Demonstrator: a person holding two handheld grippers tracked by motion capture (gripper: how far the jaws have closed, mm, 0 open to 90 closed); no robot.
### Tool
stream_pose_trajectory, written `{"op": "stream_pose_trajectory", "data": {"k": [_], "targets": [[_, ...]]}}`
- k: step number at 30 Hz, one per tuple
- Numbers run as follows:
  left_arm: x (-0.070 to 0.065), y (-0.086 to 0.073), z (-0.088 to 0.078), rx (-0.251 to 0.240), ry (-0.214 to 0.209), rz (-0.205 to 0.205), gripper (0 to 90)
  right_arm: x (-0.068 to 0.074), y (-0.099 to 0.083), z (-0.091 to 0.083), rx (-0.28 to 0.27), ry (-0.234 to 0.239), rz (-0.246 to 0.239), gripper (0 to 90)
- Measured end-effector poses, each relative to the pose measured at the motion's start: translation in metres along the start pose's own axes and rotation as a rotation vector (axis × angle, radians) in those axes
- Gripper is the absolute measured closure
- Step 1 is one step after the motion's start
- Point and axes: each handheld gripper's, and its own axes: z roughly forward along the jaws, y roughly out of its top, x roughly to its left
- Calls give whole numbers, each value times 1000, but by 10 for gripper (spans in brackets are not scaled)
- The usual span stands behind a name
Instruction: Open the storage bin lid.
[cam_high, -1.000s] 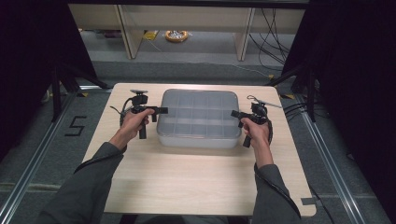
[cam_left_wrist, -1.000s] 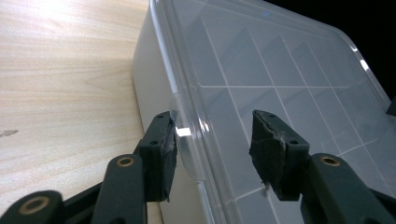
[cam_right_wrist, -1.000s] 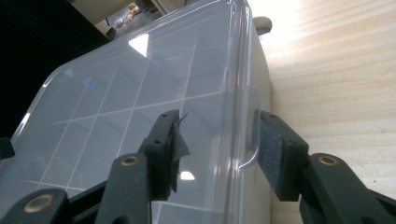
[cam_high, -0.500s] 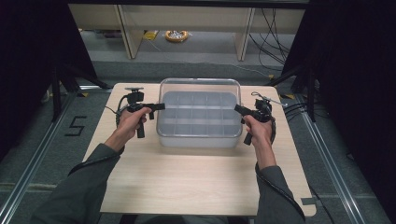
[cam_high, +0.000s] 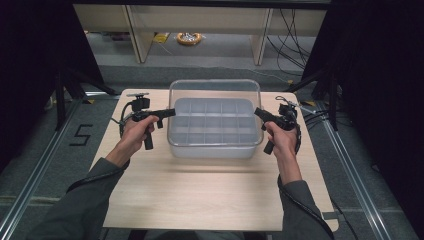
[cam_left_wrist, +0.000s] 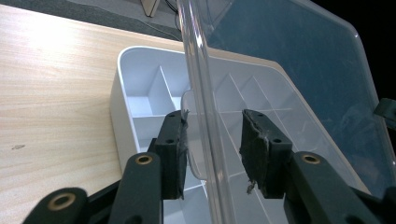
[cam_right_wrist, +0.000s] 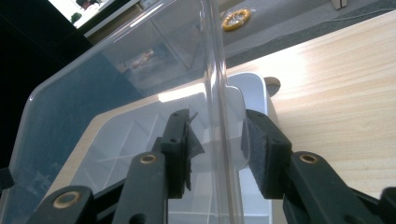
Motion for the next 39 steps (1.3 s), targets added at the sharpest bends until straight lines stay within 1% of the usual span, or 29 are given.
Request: {"op": "stream_pose_trajectory", "data": {"k": [2, 3, 4, 5, 6, 7, 8, 10, 11, 13, 14, 18, 19, 20, 21, 22, 23, 24, 25, 26, 28, 29, 30, 32, 33, 34, 36, 38, 39], "targets": [[0, -1, -2, -5, -5, 5, 607, 1, -1, -2, -1, 3, -5, 629], [0, -3, -3, -7, -12, 0, 610, -1, -1, -3, -6, -4, -28, 629], [0, -4, -5, -10, -15, -3, 610, 2, -2, -5, 2, 6, 6, 631], [0, -6, -6, -9, -19, -2, 609, 0, -2, -6, -9, 8, -32, 632], [0, -7, -8, -3, -21, 4, 610, 2, -2, -8, -3, 13, -12, 633], [-1, -8, -9, -6, -29, -2, 611, 3, -3, -11, -1, 17, -2, 636], [0, -9, -11, 4, -32, 15, 611, 3, -3, -11, -1, 17, -2, 636], [-1, -11, -14, -11, -37, 7, 610, 4, -3, -14, -2, 22, -23, 636], [-2, -12, -16, -14, -39, 11, 610, 3, -3, -15, -6, 26, -37, 637], [-3, -12, -19, -20, -42, 18, 610, 5, -4, -18, -7, 29, -43, 636], [-4, -13, -20, -23, -43, 21, 611, 6, -6, -20, -3, 34, -27, 636], [-7, -16, -25, -23, -51, 31, 611, 6, -8, -23, -5, 34, -27, 633], [-7, -16, -27, -17, -55, 35, 611, 6, -9, -24, -2, 35, -16, 634], [-8, -17, -28, -22, -53, 27, 610, 5, -9, -24, -13, 37, -41, 634], [-8, -18, -29, -25, -53, 25, 610, 5, -10, -25, -14, 39, -44, 634], [-9, -19, -31, -25, -50, 28, 610, 7, -11, -27, -3, 40, -27, 634], [-9, -20, -32, -23, -51, 36, 610, 8, -13, -29, -1, 39, -26, 633], [-9, -20, -34, -24, -54, 34, 612, 7, -13, -29, -4, 45, -31, 634], [-10, -21, -35, -25, -57, 33, 614, 6, -13, -31, -9, 42, -67, 633], [-10, -22, -36, -26, -58, 35, 614, 8, -15, -32, -2, 48, -33, 634], [-11, -24, -38, -25, -58, 40, 611, 9, -16, -35, -3, 50, -46, 634], [-11, -25, -39, -24, -57, 41, 611, 11, -17, -37, 1, 54, -31, 634], [-11, -26, -40, -26, -63, 39, 611, 8, -17, -38, -7, 49, -75, 635], [-11, -29, -42, -26, -74, 33, 614, 8, -19, -41, -8, 55, -68, 638], [-11, -30, -43, -21, -75, 37, 612, 7, -21, -42, -16, 56, -74, 638], [-12, -33, -44, -19, -77, 29, 610, 9, -23, -44, -14, 61, -62, 637], [-11, -38, -46, 3, -97, 21, 610, 8, -27, -48, -33, 48, -83, 636], [-12, -44, -46, 0, -91, 33, 614, 8, -33, -55, -43, 50, -76, 639], [-13, -47, -45, 0, -86, 38, 614, 8, -33, -55, -43, 50, -76, 639]]}}
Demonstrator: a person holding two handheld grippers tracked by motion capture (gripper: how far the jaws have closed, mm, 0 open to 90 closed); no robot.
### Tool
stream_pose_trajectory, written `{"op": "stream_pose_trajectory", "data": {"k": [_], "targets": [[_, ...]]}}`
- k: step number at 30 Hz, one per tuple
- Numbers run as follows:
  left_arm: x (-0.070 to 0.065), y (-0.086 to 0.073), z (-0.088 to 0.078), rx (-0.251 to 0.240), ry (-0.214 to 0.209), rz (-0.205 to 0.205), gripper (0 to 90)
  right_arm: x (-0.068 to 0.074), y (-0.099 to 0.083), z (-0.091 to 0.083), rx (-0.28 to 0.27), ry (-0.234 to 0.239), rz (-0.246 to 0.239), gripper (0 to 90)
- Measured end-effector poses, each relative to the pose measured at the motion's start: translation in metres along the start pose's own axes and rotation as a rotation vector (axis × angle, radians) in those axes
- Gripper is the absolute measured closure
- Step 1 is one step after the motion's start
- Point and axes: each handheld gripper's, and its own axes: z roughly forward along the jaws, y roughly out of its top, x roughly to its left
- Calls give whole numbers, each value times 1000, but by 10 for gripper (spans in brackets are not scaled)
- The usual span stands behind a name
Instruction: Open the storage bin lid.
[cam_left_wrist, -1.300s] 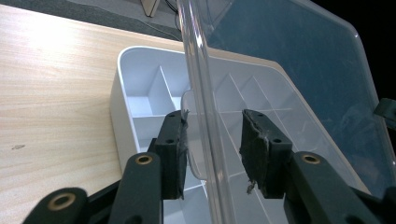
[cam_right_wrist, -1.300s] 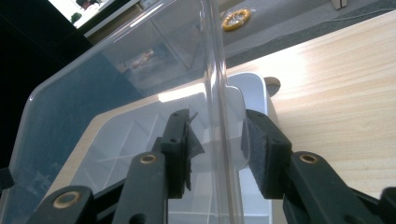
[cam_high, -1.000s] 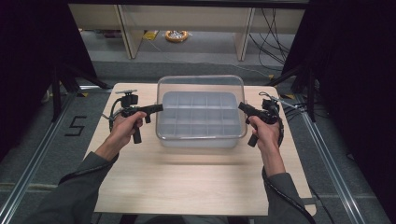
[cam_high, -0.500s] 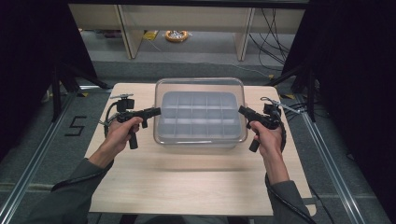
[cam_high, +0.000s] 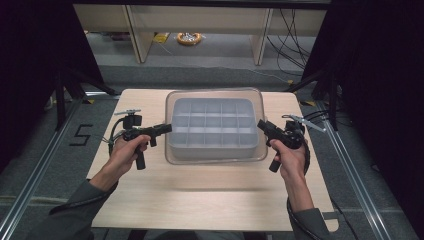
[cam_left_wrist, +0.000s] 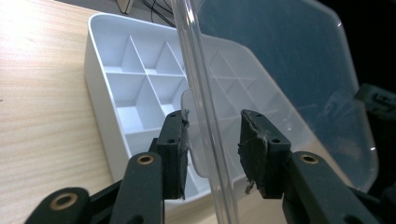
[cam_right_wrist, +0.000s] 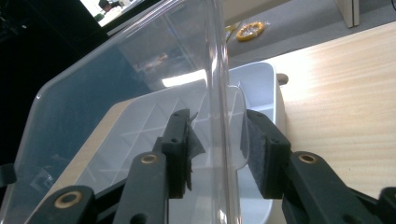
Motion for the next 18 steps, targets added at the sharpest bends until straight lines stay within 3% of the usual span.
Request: {"op": "stream_pose_trajectory", "data": {"k": [5, 6, 11, 13, 15, 16, 17, 18], "targets": [[2, -10, 0, 21, -22, 4, 616, -5, -13, -8, 8, -11, -18, 640], [1, -12, 0, 20, -27, 3, 616, -6, -16, -10, 11, -9, 11, 641], [-4, -19, -4, 6, -27, 11, 615, -11, -24, -14, 10, 0, 18, 636], [-3, -22, -5, 12, -47, 19, 615, -13, -28, -16, 10, 3, 7, 634], [-2, -25, -7, 28, -57, 13, 616, -12, -32, -20, 9, 1, 36, 637], [-3, -26, -6, 19, -54, 2, 617, -14, -34, -20, 10, 6, 37, 637], [-3, -27, -6, 23, -39, 31, 616, -16, -35, -21, 10, 4, 4, 637], [-4, -28, -5, 8, -38, 18, 616, -16, -37, -21, 14, 8, 15, 635]]}}
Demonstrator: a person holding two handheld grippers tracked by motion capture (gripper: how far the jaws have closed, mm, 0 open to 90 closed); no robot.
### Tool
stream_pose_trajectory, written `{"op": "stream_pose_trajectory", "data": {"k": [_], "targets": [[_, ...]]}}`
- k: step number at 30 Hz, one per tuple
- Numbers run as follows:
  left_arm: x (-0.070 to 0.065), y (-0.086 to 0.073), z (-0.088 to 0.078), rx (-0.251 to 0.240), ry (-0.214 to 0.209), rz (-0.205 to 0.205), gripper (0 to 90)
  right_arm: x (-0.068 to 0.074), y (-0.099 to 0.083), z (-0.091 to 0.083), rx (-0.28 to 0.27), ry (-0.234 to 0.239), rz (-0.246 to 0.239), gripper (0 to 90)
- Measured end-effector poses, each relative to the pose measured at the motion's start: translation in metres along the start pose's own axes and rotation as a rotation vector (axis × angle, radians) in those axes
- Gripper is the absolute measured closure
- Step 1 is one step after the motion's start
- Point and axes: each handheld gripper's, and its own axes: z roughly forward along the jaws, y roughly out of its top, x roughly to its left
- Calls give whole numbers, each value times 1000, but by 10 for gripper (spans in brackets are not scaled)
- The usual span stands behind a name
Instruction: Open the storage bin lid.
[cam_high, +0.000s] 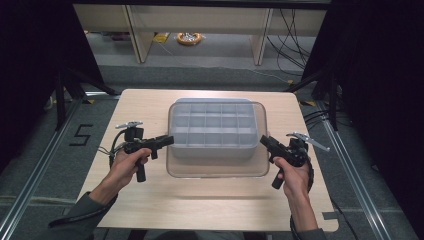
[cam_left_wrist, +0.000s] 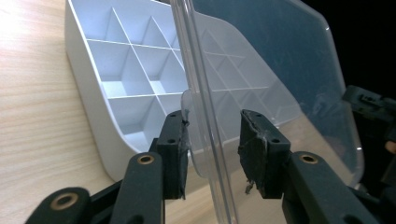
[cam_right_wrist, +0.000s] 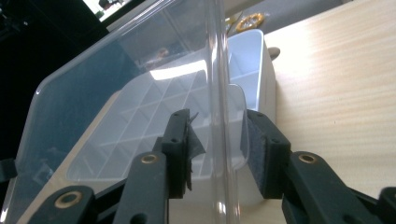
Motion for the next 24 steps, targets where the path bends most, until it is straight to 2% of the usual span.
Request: {"op": "stream_pose_trajectory", "data": {"k": [1, 3, 4, 5, 7, 8, 9, 10, 12, 13, 14, 15, 17, 21, 23, 24], "targets": [[0, -1, 0, 6, -2, -3, 616, -1, -1, -1, -2, 3, -13, 634], [0, -3, -1, 12, -1, 3, 613, -1, -4, 0, -2, 12, -6, 633], [1, -4, -2, 22, -7, 11, 614, -2, -5, -1, 3, -1, -13, 633], [0, -5, -1, 12, -9, 0, 614, -2, -5, -2, 10, -11, -14, 633], [-1, -5, -2, 14, -2, -1, 614, -2, -6, -2, 5, 1, -10, 631], [1, -5, -4, 32, -3, 16, 613, -2, -7, -1, 9, 2, -5, 629], [1, -6, -4, 20, -9, 11, 613, -1, -8, -2, 17, -4, 14, 629], [1, -6, -4, 9, -11, 1, 613, -2, -9, -1, 9, 18, 4, 628], [0, -6, -5, 9, -14, 4, 613, -3, -11, -2, 22, -9, -8, 628], [0, -6, -5, 10, -13, 10, 613, -3, -11, -2, 21, -5, -9, 626], [0, -6, -5, 8, -15, 15, 611, -3, -12, -1, 25, 4, 1, 625], [-1, -6, -7, 17, -4, 22, 611, -1, -13, -3, 30, 4, 34, 625], [-3, -8, -8, 11, -9, 38, 611, -3, -14, -4, 25, -2, -4, 625], [-6, -9, -10, 21, -8, 50, 611, -2, -20, -9, 30, 13, 32, 624], [-6, -11, -11, 20, -19, 38, 610, -3, -21, -12, 29, 1, 13, 623], [-5, -12, -12, 20, -24, 37, 609, -2, -22, -14, 36, 9, 27, 622]]}}
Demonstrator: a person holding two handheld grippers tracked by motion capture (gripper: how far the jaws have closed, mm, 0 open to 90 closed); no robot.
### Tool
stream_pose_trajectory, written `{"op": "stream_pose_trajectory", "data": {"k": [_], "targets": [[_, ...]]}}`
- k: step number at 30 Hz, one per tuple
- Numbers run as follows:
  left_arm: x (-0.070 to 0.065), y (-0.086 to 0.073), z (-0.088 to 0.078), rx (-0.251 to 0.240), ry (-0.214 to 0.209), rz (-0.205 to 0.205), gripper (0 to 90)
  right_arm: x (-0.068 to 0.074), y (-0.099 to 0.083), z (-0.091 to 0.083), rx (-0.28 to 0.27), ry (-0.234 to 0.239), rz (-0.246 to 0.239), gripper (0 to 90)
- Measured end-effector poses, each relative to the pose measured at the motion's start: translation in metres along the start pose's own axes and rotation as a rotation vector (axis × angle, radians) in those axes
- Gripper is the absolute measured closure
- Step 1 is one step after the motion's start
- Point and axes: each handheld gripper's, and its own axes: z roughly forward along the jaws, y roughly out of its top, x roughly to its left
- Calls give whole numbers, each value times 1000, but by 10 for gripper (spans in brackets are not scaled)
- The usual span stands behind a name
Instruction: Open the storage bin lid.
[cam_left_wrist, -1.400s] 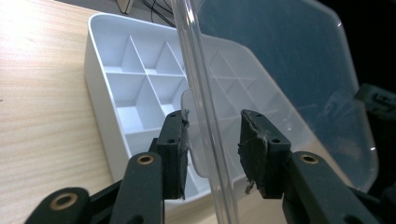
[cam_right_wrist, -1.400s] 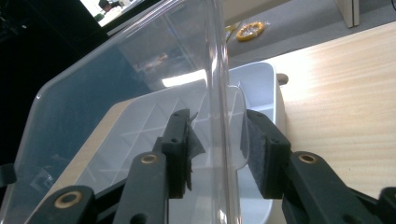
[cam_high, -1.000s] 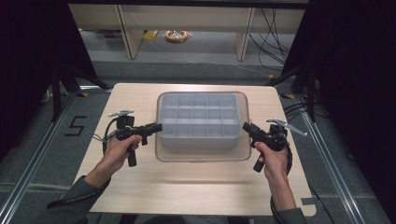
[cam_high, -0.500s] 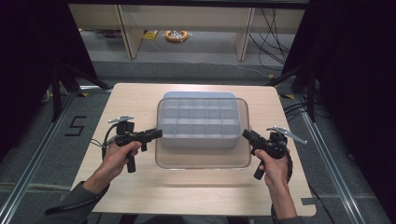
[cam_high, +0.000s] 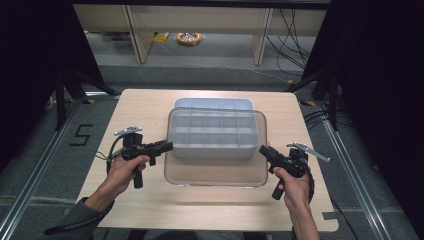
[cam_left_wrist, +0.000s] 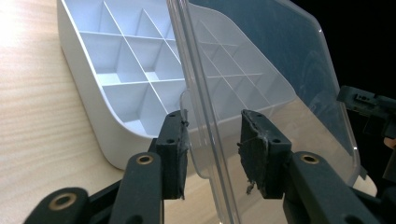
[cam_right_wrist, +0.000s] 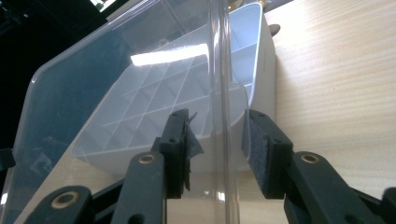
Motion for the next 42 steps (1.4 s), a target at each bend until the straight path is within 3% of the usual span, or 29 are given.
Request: {"op": "stream_pose_trajectory", "data": {"k": [1, 5, 7, 9, 10, 17, 20, 26, 27, 33, 35, 42], "targets": [[0, -1, -1, 3, -2, -1, 611, 1, -1, -2, 1, 5, 15, 622], [-3, -4, -5, 3, -7, -1, 611, 1, -5, -8, -16, 23, -9, 623], [-4, -8, -7, 0, -9, 3, 609, 3, -7, -10, -13, 37, 5, 623], [-6, -11, -9, 5, -12, 7, 607, 4, -9, -13, -11, 27, 3, 622], [-7, -13, -10, 8, -8, 9, 608, 4, -10, -13, -17, 46, 11, 622], [-9, -27, -16, 19, -23, -2, 609, 5, -21, -24, -1, 19, -12, 623], [-11, -32, -19, 29, -25, 10, 610, 4, -26, -28, 0, 43, -1, 622], [-13, -42, -23, 47, -34, 9, 606, 0, -36, -33, 17, 14, -10, 622], [-13, -43, -24, 49, -45, 13, 606, 1, -38, -33, 18, 29, 12, 622], [-14, -50, -31, 52, -43, 9, 605, 2, -46, -36, 32, 28, 11, 622], [-13, -52, -33, 54, -48, 2, 604, 2, -49, -37, 30, 49, 12, 622], [-13, -62, -34, 76, -46, 0, 603, 3, -57, -44, 43, 32, 3, 622]]}}
